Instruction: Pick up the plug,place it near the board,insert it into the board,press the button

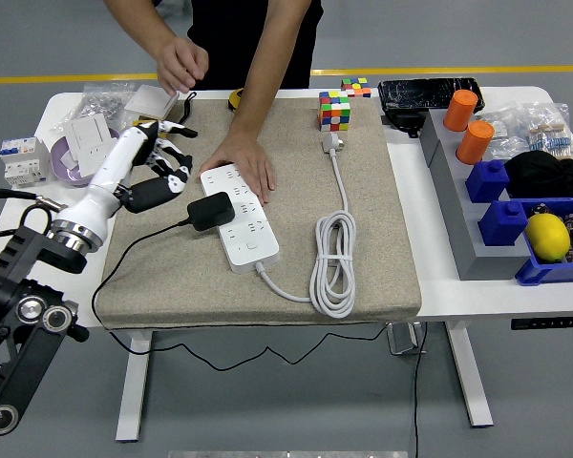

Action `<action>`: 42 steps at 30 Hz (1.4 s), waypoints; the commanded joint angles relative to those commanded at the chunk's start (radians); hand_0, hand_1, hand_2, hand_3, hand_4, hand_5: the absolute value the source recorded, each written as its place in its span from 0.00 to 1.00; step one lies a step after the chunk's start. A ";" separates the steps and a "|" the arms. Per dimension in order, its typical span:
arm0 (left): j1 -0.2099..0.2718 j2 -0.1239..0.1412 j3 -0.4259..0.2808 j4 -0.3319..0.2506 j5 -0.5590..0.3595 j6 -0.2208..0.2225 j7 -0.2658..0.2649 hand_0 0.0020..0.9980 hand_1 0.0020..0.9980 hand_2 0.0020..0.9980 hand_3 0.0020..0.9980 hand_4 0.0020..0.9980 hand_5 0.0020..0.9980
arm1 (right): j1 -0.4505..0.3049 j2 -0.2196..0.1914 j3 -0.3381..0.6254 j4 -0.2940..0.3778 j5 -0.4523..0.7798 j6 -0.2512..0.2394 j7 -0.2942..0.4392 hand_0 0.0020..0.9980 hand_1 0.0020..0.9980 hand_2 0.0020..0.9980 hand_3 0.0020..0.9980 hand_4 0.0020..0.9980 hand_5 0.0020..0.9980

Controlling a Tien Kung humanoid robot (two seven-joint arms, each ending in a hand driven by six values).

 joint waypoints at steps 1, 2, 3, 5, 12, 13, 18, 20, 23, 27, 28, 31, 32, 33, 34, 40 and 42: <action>0.018 -0.006 -0.036 0.006 -0.020 0.006 -0.006 0.79 0.85 0.81 0.80 0.88 0.21 | 0.001 0.000 0.001 0.000 -0.001 0.000 0.000 0.80 0.72 0.72 0.70 0.97 0.70; 0.029 -0.011 -0.060 0.010 -0.040 0.013 -0.013 0.79 0.85 0.81 0.80 0.88 0.21 | 0.001 0.000 0.001 0.000 -0.001 0.000 0.000 0.80 0.72 0.72 0.70 0.97 0.70; 0.038 -0.016 -0.081 0.013 -0.064 0.019 -0.018 0.79 0.85 0.81 0.80 0.88 0.21 | 0.001 0.000 0.000 0.000 0.000 0.000 0.000 0.80 0.72 0.72 0.70 0.97 0.70; 0.056 -0.028 -0.117 0.019 -0.112 0.035 -0.033 0.79 0.85 0.81 0.80 0.88 0.21 | 0.000 -0.001 0.001 0.000 0.000 0.000 0.001 0.80 0.72 0.72 0.70 0.97 0.70; 0.071 -0.042 -0.155 0.029 -0.172 0.057 -0.056 0.88 0.94 0.91 0.90 0.96 0.31 | 0.000 -0.001 0.001 0.000 -0.001 -0.001 -0.001 0.81 0.72 0.72 0.70 0.97 0.71; 0.071 -0.043 -0.155 0.030 -0.169 0.057 -0.055 0.88 0.94 0.91 0.90 0.96 0.31 | 0.001 -0.001 0.000 0.000 -0.001 0.000 -0.001 0.81 0.72 0.72 0.70 0.97 0.71; 0.065 -0.047 -0.153 0.036 -0.154 0.053 -0.045 0.88 0.94 0.91 0.90 0.96 0.31 | 0.004 -0.002 -0.002 0.000 0.002 0.000 0.001 0.81 0.72 0.72 0.70 0.97 0.71; 0.065 -0.047 -0.152 0.036 -0.152 0.048 -0.042 0.89 0.94 0.91 0.90 0.97 0.33 | 0.004 -0.002 0.000 0.000 0.002 0.000 0.000 0.81 0.73 0.72 0.70 0.97 0.71; 0.064 -0.047 -0.154 0.035 -0.150 0.044 -0.039 0.89 0.94 0.91 0.90 0.97 0.33 | 0.002 -0.003 0.000 0.000 0.002 0.000 0.000 0.81 0.73 0.72 0.70 0.97 0.71; 0.063 -0.049 -0.160 0.034 -0.145 0.045 -0.037 0.89 0.94 0.91 0.90 0.99 0.35 | 0.002 -0.002 0.001 0.000 0.001 0.000 0.000 0.80 0.73 0.72 0.70 0.97 0.71; 0.064 -0.049 -0.161 0.034 -0.144 0.045 -0.037 0.89 0.94 0.91 0.90 0.99 0.35 | 0.002 -0.002 0.001 0.000 0.001 0.000 0.000 0.80 0.73 0.72 0.70 0.97 0.71; 0.063 -0.050 -0.162 0.034 -0.139 0.042 -0.036 0.89 0.93 0.90 0.90 0.99 0.35 | 0.002 -0.002 0.002 0.000 0.001 0.000 0.000 0.81 0.73 0.72 0.70 0.97 0.71; 0.064 -0.051 -0.162 0.035 -0.138 0.042 -0.036 0.89 0.93 0.90 0.90 0.99 0.35 | 0.002 -0.002 0.002 0.000 0.001 0.000 0.000 0.81 0.73 0.72 0.70 0.97 0.71; 0.064 -0.051 -0.163 0.035 -0.137 0.042 -0.036 0.89 0.93 0.90 0.90 0.99 0.35 | 0.003 -0.002 0.001 0.000 0.001 0.000 0.001 0.81 0.73 0.72 0.70 0.97 0.71; 0.064 -0.051 -0.163 0.034 -0.137 0.042 -0.037 0.89 0.93 0.90 0.90 0.99 0.35 | 0.003 -0.002 0.001 0.000 0.002 0.000 0.001 0.81 0.73 0.72 0.70 0.97 0.71; 0.061 -0.051 -0.163 0.038 -0.132 0.038 -0.034 0.89 0.93 0.90 0.90 0.98 0.35 | 0.005 -0.003 0.002 0.000 0.002 0.000 0.001 0.81 0.73 0.72 0.70 0.97 0.71; 0.061 -0.052 -0.163 0.039 -0.130 0.036 -0.032 0.89 0.93 0.90 0.90 0.98 0.35 | 0.004 -0.003 0.001 0.000 0.003 0.000 0.001 0.81 0.73 0.72 0.70 0.97 0.71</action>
